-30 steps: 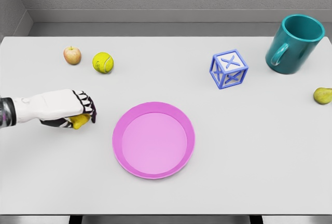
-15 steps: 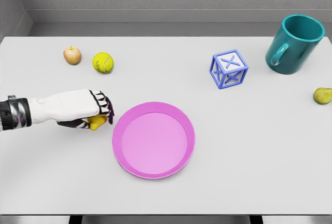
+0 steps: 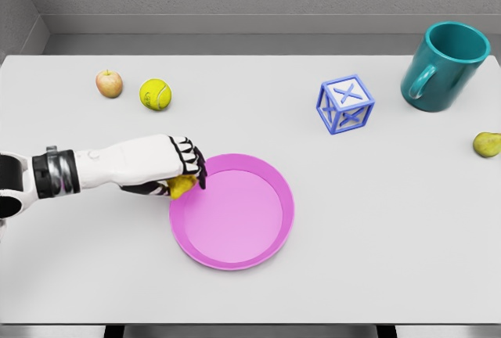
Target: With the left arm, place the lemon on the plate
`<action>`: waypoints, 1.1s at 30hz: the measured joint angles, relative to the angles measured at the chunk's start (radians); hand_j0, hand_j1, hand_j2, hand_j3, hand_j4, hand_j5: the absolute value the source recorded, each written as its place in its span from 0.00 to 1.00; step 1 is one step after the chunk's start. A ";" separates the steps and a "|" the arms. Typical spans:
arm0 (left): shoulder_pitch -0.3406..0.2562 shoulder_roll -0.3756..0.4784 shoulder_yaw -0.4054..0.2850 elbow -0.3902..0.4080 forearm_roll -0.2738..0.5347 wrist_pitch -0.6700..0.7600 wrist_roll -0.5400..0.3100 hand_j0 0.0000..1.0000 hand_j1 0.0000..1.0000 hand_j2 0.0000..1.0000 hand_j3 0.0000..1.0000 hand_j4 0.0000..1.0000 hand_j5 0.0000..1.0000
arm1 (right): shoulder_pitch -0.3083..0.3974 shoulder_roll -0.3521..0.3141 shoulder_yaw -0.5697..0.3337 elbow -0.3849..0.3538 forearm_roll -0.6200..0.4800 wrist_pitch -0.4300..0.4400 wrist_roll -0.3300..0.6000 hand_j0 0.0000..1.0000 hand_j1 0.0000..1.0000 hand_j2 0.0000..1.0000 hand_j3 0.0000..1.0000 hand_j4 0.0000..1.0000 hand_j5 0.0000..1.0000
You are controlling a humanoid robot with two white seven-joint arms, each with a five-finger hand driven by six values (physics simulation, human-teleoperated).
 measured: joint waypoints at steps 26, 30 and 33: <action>-0.055 0.038 0.041 0.029 0.107 0.000 0.000 1.00 1.00 1.00 1.00 1.00 1.00 | 0.000 0.000 0.000 0.000 0.000 0.000 0.000 1.00 1.00 1.00 1.00 1.00 1.00; -0.040 0.106 0.105 0.211 0.215 0.000 0.000 1.00 1.00 1.00 1.00 1.00 1.00 | 0.000 0.000 0.000 0.000 0.000 0.000 0.000 1.00 1.00 1.00 1.00 1.00 1.00; -0.040 0.120 0.122 0.314 0.241 0.000 0.000 1.00 1.00 1.00 1.00 1.00 1.00 | 0.000 0.000 0.000 0.000 0.000 0.000 0.000 1.00 1.00 1.00 1.00 1.00 1.00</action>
